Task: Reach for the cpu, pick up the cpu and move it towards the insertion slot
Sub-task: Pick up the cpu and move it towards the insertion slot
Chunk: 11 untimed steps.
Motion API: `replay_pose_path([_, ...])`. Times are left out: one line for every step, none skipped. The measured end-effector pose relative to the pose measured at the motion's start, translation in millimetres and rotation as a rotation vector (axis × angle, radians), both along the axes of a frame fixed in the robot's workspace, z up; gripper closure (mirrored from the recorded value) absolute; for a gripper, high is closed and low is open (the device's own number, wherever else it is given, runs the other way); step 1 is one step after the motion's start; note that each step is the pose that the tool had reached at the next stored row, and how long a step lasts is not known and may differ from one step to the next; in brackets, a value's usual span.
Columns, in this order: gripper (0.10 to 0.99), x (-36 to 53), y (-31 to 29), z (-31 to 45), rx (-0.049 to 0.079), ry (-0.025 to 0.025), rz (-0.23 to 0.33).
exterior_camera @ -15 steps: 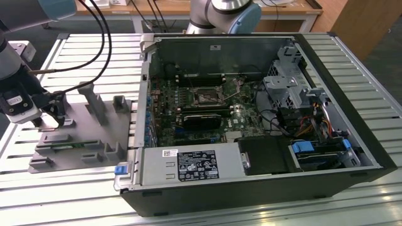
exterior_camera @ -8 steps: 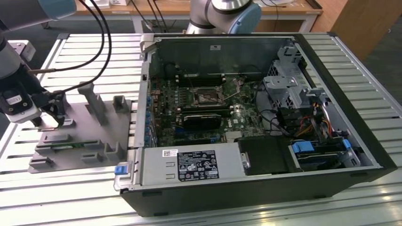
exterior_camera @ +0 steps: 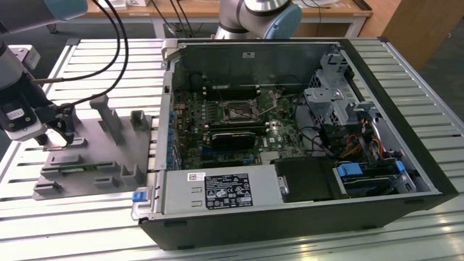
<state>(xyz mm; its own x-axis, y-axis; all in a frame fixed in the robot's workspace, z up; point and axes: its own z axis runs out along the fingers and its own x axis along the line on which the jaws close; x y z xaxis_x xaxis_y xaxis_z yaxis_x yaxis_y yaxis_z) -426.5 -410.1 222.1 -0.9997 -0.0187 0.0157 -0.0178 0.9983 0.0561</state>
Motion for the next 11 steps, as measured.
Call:
replay_pose_path([0.545, 0.0, 0.0, 0.3, 0.0, 0.0, 0.0])
replay_pose_path([0.545, 0.0, 0.0, 0.5, 0.0, 0.0, 0.0])
replay_pose_path([0.545, 0.0, 0.0, 0.7, 0.0, -0.0001, 0.0])
replay_pose_path([0.545, 0.0, 0.0, 1.0, 0.0, 0.0, 0.0])
replay_pose_path([0.545, 0.0, 0.0, 1.4, 0.0, 0.0001, 0.0])
replay_pose_path([0.545, 0.0, 0.0, 1.8, 0.0, 0.0002, 0.0])
replay_pose_path([0.545, 0.0, 0.0, 2.4, 0.0, 0.0002, 0.0])
replay_pose_path([0.545, 0.0, 0.0, 3.1, 0.0, 0.0002, 0.0])
replay_pose_path([0.545, 0.0, 0.0, 3.9, 0.0, 0.0, 0.0])
replay_pose_path([0.545, 0.0, 0.0, 5.0, 0.0, 0.0001, 0.0])
replay_pose_path([0.545, 0.0, 0.0, 6.1, 0.0, 0.0001, 0.0])
